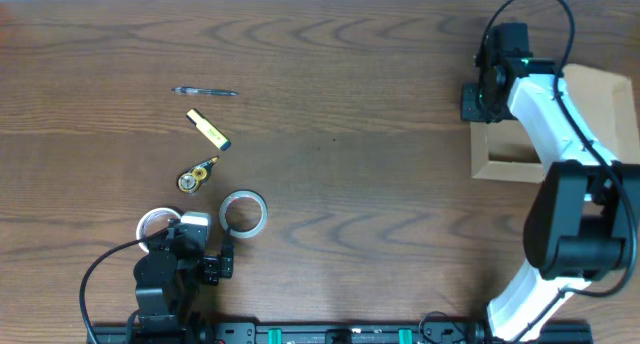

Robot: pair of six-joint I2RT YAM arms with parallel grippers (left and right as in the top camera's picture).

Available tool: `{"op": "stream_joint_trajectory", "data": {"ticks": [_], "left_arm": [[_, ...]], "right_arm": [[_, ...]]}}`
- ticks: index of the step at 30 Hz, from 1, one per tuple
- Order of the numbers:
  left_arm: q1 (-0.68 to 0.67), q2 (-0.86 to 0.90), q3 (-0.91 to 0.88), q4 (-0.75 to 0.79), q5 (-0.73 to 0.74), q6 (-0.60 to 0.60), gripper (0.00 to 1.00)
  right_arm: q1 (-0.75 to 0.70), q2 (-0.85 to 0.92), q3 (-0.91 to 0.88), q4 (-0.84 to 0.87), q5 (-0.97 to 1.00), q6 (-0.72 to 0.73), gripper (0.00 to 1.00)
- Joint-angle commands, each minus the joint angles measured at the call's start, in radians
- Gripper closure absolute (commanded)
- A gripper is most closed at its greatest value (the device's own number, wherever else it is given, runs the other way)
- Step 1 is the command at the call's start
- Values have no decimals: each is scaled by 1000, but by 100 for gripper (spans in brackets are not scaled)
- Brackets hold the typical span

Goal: Pack container
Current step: 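Grip the box wall with the right gripper and drag it left toward center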

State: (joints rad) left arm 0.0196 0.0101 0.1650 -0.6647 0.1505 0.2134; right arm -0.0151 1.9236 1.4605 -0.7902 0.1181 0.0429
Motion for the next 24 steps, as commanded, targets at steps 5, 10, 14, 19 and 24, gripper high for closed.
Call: {"op": "stream_joint_trajectory", "data": {"ticks": [5,10,14,19,24], "left_arm": [[6,-6,-3,-11,3,-1,5],[6,-6,-3,-11,3,-1,5],[6,-6,-3,-11,3,-1,5],[6,-6,-3,-11,3,-1,5],[6,-6,-3,-11,3,-1,5]], "right_arm": [[171,-166,26,12,-204,-357,99],[330,-204,26,12,-292,-540,99],[445,-203,25,13,-303,-595,99],[556,-203,23,-11,-315,-618,99],[623,-203,22,-65,-336,-836,99]]}}
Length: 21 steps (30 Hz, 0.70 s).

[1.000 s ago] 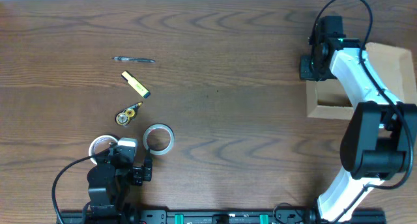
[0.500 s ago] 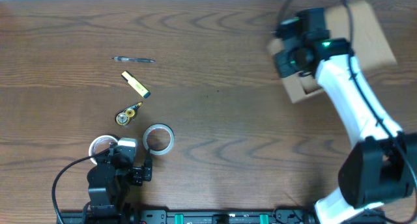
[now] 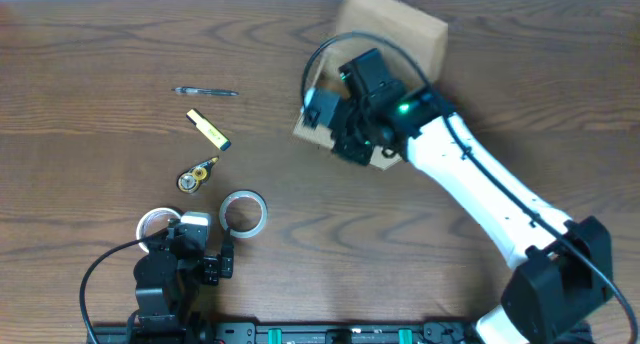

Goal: Pack container
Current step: 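Grip the box wall with the right gripper and drag it left toward center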

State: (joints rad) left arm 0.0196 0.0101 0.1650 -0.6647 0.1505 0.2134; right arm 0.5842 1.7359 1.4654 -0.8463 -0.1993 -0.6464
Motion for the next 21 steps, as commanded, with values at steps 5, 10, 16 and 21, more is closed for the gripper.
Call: {"op": "stream_joint_trajectory", "data": {"ticks": [5,10,16,21], "left_arm": [[6,-6,-3,-11,3,-1,5],[6,-6,-3,-11,3,-1,5],[6,-6,-3,-11,3,-1,5],[6,-6,-3,-11,3,-1,5]], "right_arm": [[28,1,17,-69,-55,-243,99],[21,69,17,-78,-89,-253,99],[21,139,17,-74,-88,-268,99],[21,177,17,-71,-86,-275,99]]}}
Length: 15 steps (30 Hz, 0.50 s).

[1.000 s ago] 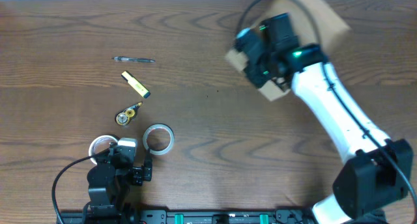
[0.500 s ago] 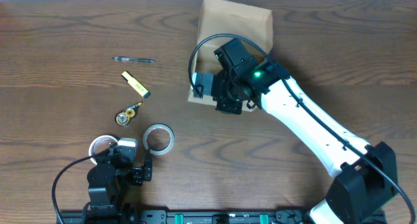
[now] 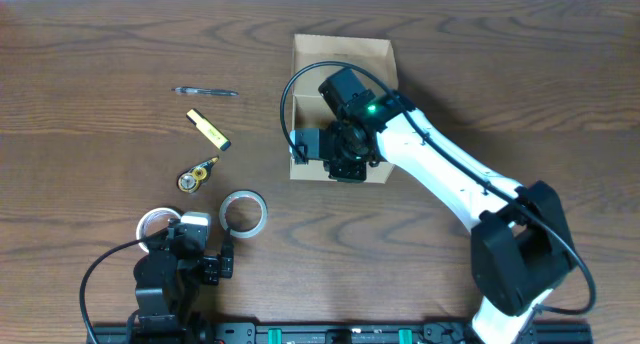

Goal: Pack container
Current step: 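Grip the box wall with the right gripper and drag it left toward center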

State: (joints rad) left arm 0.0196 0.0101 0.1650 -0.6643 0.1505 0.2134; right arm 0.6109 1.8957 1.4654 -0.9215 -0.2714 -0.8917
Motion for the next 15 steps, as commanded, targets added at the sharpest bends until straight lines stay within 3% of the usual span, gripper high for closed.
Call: {"op": "stream_joint_trajectory", "data": {"ticks": [1,15], "left_arm": [[6,-6,-3,-11,3,-1,5],[6,-6,-3,-11,3,-1,5]], "right_arm": [[-5,19,17,4,-14,-30,99],[-2,53,17,-10,-14,-48,99]]}}
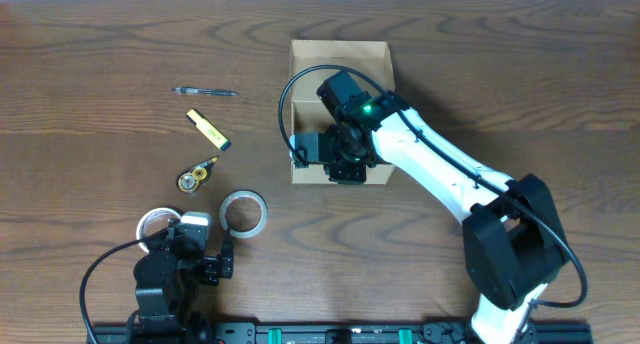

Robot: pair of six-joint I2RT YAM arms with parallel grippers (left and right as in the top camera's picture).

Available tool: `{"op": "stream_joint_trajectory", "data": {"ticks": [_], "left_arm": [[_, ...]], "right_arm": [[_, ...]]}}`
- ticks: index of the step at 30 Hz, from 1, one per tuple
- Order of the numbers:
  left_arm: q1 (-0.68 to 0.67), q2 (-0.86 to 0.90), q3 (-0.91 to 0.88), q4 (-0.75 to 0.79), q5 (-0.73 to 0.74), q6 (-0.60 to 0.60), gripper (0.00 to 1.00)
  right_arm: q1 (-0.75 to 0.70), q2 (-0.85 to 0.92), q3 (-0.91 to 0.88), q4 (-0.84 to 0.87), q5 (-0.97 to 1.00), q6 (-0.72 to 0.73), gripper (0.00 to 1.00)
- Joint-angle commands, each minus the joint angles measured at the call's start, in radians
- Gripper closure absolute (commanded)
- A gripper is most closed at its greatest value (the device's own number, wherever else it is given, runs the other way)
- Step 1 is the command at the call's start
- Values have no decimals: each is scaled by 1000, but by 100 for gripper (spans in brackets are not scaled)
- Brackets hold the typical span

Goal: Pack container

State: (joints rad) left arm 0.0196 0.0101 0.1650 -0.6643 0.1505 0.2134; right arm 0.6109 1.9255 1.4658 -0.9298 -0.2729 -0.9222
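An open cardboard box (340, 59) stands in the middle of the table, its opening facing up. My right gripper (304, 152) sits at the box's front left corner, and its jaws look shut on the wall there. The right arm's wrist covers the front part of the inside. To the left lie a pen (205, 91), a yellow highlighter (208, 129), a small gold and black item (196, 175) and a tape roll (243, 212). A second tape roll (153, 222) shows partly beside my left gripper (226, 261), which rests at the front left. Its jaws are too small to read.
The right arm (455, 179) stretches from the front right across to the box. The left arm's base (160, 284) stands at the front edge. A black rail (330, 334) runs along the front of the table.
The box has shifted slightly to the left and squared up, with my right gripper still at its front left corner. The loose items and the left arm have not moved.
The box stood at the far right with my right gripper at its left wall. Then it was tilted and off to the middle, held by that gripper. It then stood flat mid-table, where it now sits a touch further left.
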Motion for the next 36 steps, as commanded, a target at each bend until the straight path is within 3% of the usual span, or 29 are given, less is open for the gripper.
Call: {"op": "stream_joint_trajectory", "data": {"ticks": [1,2,3,4,6,8,12,21,36], "left_arm": [[6,-6,-3,-11,3,-1,5],[6,-6,-3,-11,3,-1,5],[6,-6,-3,-11,3,-1,5],[6,-6,-3,-11,3,-1,4],[6,-6,-3,-11,3,-1,5],[6,-6,-3,-11,3,-1,5],[6,-6,-3,-11,3,-1,5],[6,-6,-3,-11,3,-1,5],[6,-6,-3,-11,3,-1,5]], "right_arm": [[-2,24,17,-3,-12,-18,99],[-2,24,17,-3,-12,-18,99],[-2,24,17,-3,-12,-18,92],[-2,24,17,-3,-12,-18,81],[-2,24,17,-3,-12,-13,49],[-2,23,17,-2,-12,-13,26],[-2,23,17,4,-12,-13,2],[-1,-10,56,21,-11,37,1],[-12,-269,101,-7,0,312,1]]}}
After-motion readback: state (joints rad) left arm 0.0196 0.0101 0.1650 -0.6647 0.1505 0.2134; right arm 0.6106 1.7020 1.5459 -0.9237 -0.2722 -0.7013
